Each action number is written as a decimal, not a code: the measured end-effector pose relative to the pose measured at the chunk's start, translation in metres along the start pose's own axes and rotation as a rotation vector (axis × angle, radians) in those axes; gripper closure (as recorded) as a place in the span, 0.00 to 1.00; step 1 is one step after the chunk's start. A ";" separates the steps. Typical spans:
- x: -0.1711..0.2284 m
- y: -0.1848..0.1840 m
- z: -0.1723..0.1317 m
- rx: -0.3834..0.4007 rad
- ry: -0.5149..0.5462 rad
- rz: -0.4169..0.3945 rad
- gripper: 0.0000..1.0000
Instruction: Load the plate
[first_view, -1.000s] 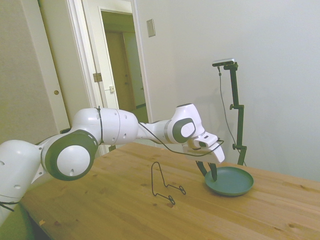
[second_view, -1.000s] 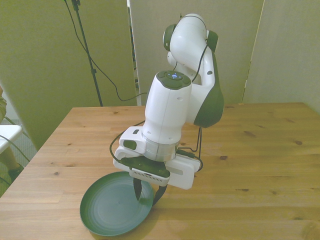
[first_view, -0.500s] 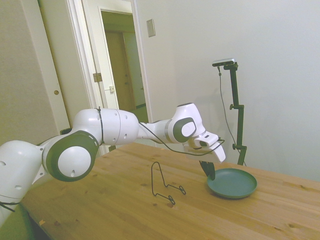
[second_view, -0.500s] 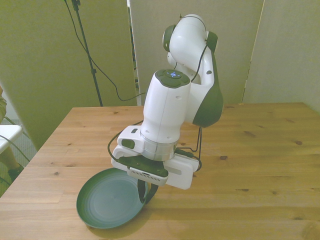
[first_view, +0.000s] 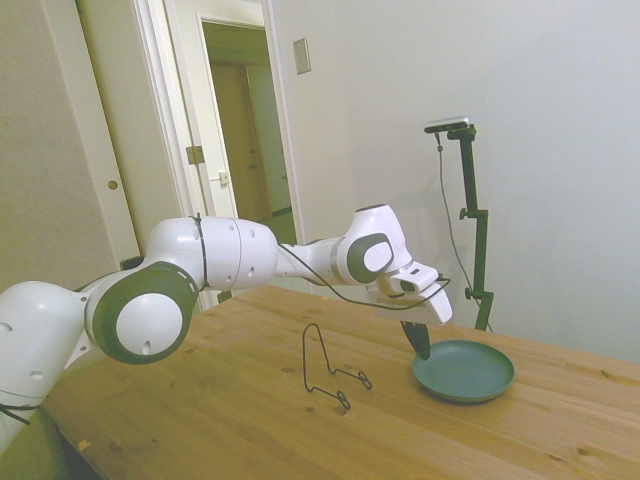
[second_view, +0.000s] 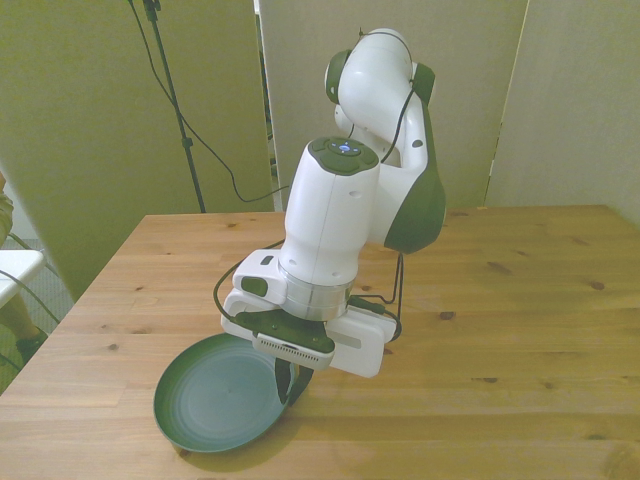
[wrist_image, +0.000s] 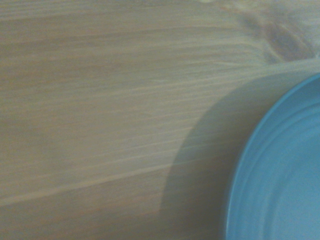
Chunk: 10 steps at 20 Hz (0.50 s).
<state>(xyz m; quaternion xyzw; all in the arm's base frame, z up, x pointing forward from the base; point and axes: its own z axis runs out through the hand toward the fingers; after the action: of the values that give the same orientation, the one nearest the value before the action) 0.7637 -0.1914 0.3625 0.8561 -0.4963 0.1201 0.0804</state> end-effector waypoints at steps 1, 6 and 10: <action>0.000 0.000 -0.001 0.000 0.000 -0.001 1.00; 0.004 0.004 -0.030 0.022 -0.003 -0.016 1.00; -0.001 0.017 -0.071 0.071 -0.033 -0.039 1.00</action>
<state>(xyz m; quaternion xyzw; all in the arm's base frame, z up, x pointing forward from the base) 0.7393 -0.1806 0.4302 0.8697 -0.4762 0.1218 0.0442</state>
